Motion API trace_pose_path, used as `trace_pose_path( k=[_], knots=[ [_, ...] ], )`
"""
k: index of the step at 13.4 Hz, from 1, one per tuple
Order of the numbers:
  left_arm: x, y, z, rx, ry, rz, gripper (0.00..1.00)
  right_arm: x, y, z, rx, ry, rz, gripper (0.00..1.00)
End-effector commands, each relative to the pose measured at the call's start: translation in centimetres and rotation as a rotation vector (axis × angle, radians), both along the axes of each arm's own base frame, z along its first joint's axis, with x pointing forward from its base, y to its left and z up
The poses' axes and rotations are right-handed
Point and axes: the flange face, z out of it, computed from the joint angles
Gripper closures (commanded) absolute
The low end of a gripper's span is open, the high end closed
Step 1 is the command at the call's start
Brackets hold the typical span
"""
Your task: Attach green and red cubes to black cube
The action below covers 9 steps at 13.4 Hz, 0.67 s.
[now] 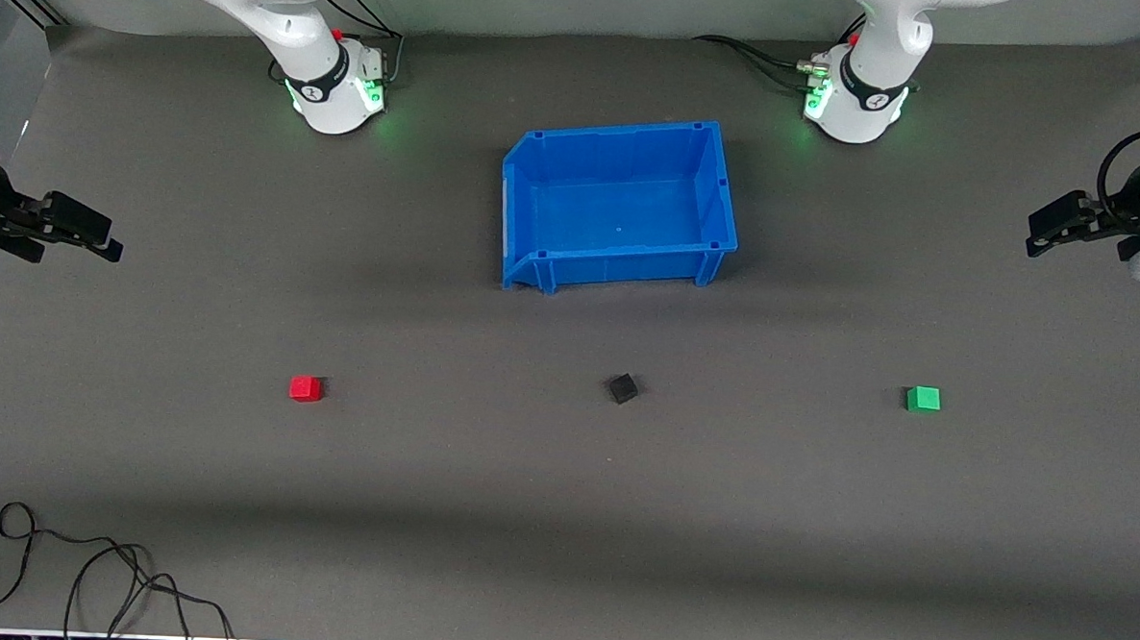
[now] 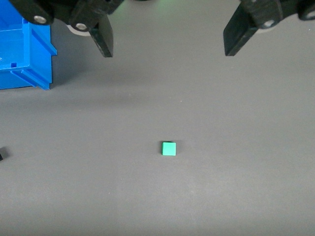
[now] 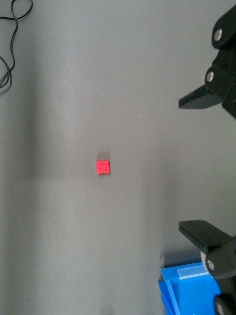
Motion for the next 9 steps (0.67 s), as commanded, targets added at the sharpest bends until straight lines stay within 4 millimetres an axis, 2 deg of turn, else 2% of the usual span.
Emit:
trace_pose_path(
  k=[1,6,9],
  knots=[
    [0.0,-0.3,0.2,-0.009,-0.001,-0.007,0.00,-0.3,0.4,0.7,0.017,0.002,0.003,0.00],
    [0.2,-0.1,-0.2,-0.013,0.001,-0.002,0.00,-0.2,0.3,0.7,0.015,0.001,0.003,0.00],
    [1.1,1.2,-2.2,-0.097,0.041,0.044,0.00,-0.3,0.4,0.7,0.009,0.003,0.006,0.00]
  ],
)
